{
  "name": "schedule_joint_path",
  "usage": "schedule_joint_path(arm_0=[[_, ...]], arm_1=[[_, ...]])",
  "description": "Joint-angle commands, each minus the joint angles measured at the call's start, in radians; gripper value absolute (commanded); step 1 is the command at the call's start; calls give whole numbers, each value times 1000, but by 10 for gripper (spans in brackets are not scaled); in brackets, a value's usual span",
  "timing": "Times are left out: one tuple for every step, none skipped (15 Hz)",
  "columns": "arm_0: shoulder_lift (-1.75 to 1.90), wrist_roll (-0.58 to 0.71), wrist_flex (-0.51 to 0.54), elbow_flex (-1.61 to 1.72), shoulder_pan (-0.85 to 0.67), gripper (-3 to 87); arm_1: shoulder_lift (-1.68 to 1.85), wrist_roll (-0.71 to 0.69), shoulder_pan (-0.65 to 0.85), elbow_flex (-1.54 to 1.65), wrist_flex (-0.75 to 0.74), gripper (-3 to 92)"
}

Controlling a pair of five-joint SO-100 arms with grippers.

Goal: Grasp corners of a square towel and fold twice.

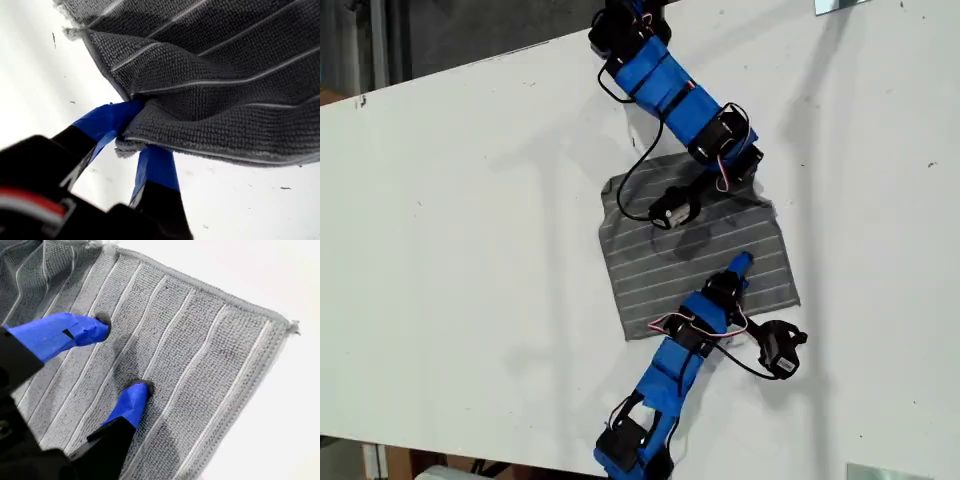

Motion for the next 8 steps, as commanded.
schedule_joint_path(arm_0=[[114, -101, -2, 127, 63, 230], [179, -146, -17, 224, 95, 229], [270, -186, -67, 364, 124, 228], [370, -229, -146, 535, 147, 228], [471, -272, -261, 719, 163, 225], [554, -299, -368, 871, 170, 222], [597, -304, -400, 937, 172, 220], [612, -284, -388, 942, 163, 220]], arm_1=[[83, 11, -12, -52, 11, -1], [89, 11, -11, -52, 12, -1], [92, 11, -8, -52, 14, -1], [92, 8, -3, -52, 14, -1], [89, 6, 2, -52, 14, -1], [86, 3, 8, -52, 9, -1], [84, 0, 14, -54, 6, -1], [84, -3, 20, -54, 6, -1]])
